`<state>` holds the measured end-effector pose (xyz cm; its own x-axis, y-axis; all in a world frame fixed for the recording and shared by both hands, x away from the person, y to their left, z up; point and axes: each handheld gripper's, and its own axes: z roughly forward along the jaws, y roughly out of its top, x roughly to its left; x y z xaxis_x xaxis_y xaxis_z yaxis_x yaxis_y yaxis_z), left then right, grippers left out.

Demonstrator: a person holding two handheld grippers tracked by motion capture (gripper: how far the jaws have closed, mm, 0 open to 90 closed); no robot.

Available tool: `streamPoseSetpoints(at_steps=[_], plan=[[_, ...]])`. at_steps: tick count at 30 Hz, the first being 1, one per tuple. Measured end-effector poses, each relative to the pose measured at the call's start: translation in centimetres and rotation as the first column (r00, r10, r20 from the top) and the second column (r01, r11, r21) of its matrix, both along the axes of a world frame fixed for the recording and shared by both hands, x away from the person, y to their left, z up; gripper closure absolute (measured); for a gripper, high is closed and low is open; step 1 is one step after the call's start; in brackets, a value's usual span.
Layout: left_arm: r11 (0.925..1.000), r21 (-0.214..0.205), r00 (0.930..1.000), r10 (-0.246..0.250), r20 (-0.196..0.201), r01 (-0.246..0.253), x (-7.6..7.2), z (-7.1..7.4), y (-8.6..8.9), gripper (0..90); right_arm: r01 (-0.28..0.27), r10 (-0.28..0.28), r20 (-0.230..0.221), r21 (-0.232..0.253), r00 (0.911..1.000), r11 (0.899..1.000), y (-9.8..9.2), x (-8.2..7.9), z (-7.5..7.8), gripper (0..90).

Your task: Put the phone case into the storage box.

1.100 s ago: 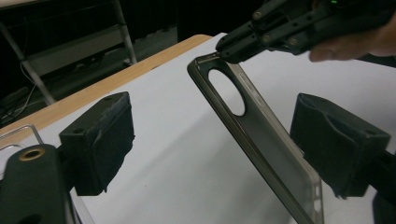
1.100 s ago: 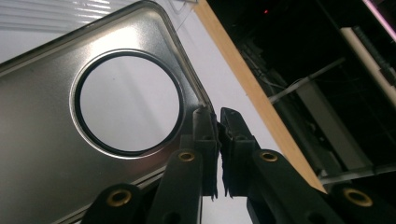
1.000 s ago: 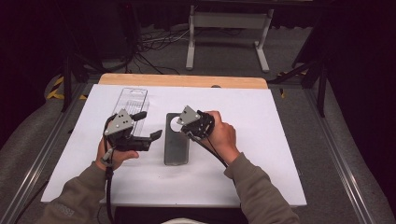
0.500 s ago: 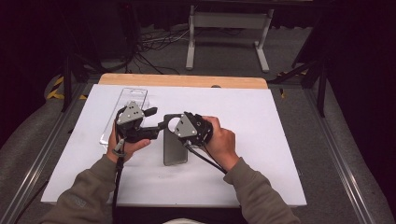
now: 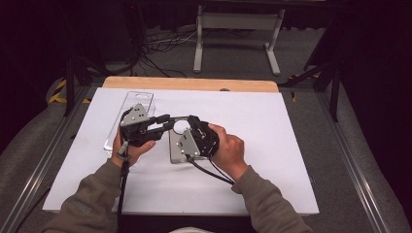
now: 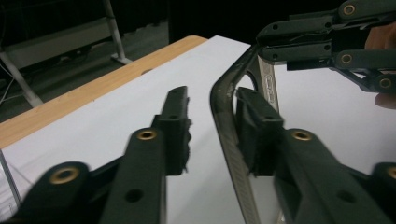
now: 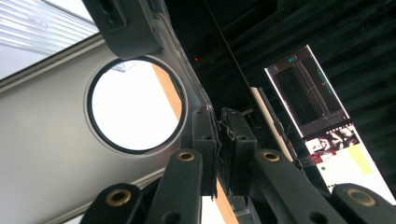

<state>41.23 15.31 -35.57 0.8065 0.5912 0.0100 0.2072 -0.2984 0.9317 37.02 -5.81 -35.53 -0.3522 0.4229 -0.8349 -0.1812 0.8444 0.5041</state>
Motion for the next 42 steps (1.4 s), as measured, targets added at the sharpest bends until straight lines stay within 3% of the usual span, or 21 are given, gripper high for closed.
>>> streamPoseSetpoints(at_steps=[3, 13, 18, 21, 25, 28, 33, 38, 41, 42], plan=[[0.9999, 0.005, 0.9999, -0.013, 0.004, 0.013, 0.0, 0.2, -0.1, 76.6, -0.005, 0.005, 0.015, -0.002, 0.9999, 1.000, 0.0, 0.0, 0.0, 85.3], [1.0000, -0.008, 0.9996, 0.006, 0.026, -0.005, -0.1, 0.7, 0.1, 81.1, 0.001, -0.001, 0.043, -0.004, 0.9991, 1.000, 0.3, -0.5, 0.1, 85.1], [0.9999, -0.016, 0.9994, 0.006, 0.033, -0.005, -0.3, 0.7, 0.2, 81.2, -0.010, 0.009, 0.027, 0.027, 0.9996, 1.000, 0.3, -0.5, 0.1, 83.1], [0.9998, -0.018, 0.9994, -0.002, 0.035, 0.003, -0.5, 0.7, 0.2, 81.2, -0.017, 0.017, 0.009, 0.079, 0.9998, 0.997, -0.1, -0.6, 0.3, 77.7], [0.9997, -0.019, 0.9989, -0.012, 0.045, 0.013, -0.7, 0.7, 0.2, 81.2, -0.032, 0.039, -0.036, 0.167, 0.9986, 0.985, -0.8, -0.6, 0.6, 70.7], [0.9998, -0.013, 0.9983, 0.013, 0.058, -0.013, -0.6, 0.6, 0.3, 81.2, -0.032, 0.049, -0.071, 0.224, 0.9963, 0.974, -1.3, -0.5, 0.9, 61.8], [0.9991, -0.035, 0.9979, 0.027, 0.059, -0.025, -0.5, 0.6, 0.8, 81.2, -0.063, 0.115, -0.153, 0.308, 0.9815, 0.949, -1.9, -0.5, 1.1, 57.7], [0.9985, -0.046, 0.9976, 0.034, 0.061, -0.031, -0.6, 0.6, 1.3, 81.2, -0.065, 0.136, -0.193, 0.337, 0.9717, 0.939, -2.4, -0.1, 0.7, 53.5], [0.9979, -0.052, 0.9972, 0.041, 0.062, -0.038, -0.6, 0.7, 1.9, 81.2, -0.062, 0.161, -0.239, 0.375, 0.9576, 0.925, -3.0, 0.1, 0.2, 49.2], [0.9979, -0.052, 0.9972, 0.041, 0.062, -0.038, -0.6, 0.7, 1.9, 81.2, -0.062, 0.161, -0.239, 0.375, 0.9576, 0.925, -3.0, 0.1, 0.2, 49.2]])
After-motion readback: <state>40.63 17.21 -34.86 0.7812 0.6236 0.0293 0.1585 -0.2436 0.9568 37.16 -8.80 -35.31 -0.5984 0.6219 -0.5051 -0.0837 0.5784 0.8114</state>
